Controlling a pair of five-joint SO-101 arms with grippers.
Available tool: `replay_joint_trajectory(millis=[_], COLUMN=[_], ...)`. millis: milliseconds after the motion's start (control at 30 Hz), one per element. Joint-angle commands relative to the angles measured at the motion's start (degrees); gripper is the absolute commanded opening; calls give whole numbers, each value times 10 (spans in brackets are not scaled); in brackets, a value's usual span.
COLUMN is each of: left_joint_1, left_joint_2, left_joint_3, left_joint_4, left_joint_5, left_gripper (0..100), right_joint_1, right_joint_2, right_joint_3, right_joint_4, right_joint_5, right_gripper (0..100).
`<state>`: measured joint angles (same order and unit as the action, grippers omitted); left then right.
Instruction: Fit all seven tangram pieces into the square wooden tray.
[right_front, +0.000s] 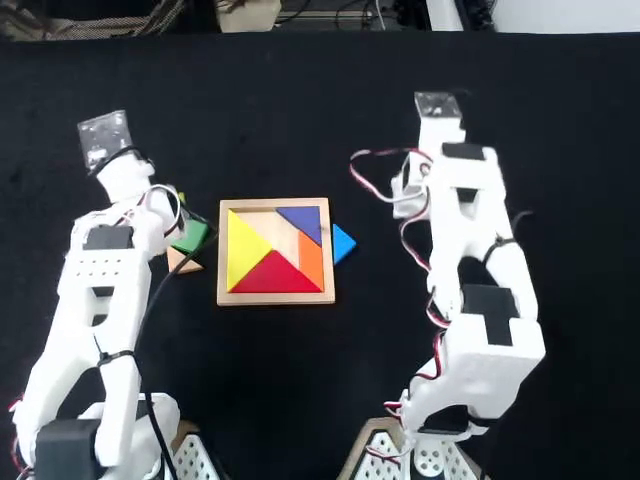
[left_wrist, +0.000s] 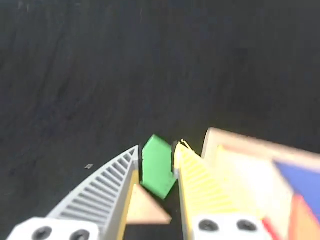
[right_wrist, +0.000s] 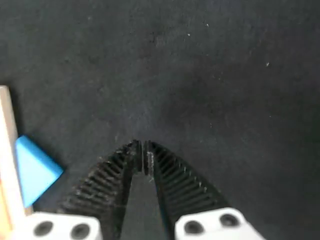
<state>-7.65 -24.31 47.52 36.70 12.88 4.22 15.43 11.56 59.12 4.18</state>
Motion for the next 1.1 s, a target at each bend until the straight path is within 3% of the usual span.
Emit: replay_joint_trajectory(millis=[0,200,267,333,500,600,700,1067], left_joint_1=[2,1,6,14,20,25,7,20], left_joint_2=[-27,-29,-27,-27,-27,-33,-28,-27], left_joint_3=[-65,-52,-42,-29,-11,23,33,116], left_joint_4=[125,151,184,201,172,167,148,26], left_joint_5=[-161,-283,-294,-237,104,222,241,242], left_gripper=[123,126,127,127,128,149,195,199], right_joint_1=[6,8,6,5,-4,-7,-7,-8], right_joint_2=[-33,-32,-32,-32,-30,-31,-30,-29], right_joint_3=[32,85,90,90,90,91,91,89], right_joint_4=[-62,-141,-142,-143,-144,-142,-142,-143], right_joint_5=[-22,-22,-20,-19,-18,-18,-18,-18], right_gripper=[11,11,11,11,11,11,11,11])
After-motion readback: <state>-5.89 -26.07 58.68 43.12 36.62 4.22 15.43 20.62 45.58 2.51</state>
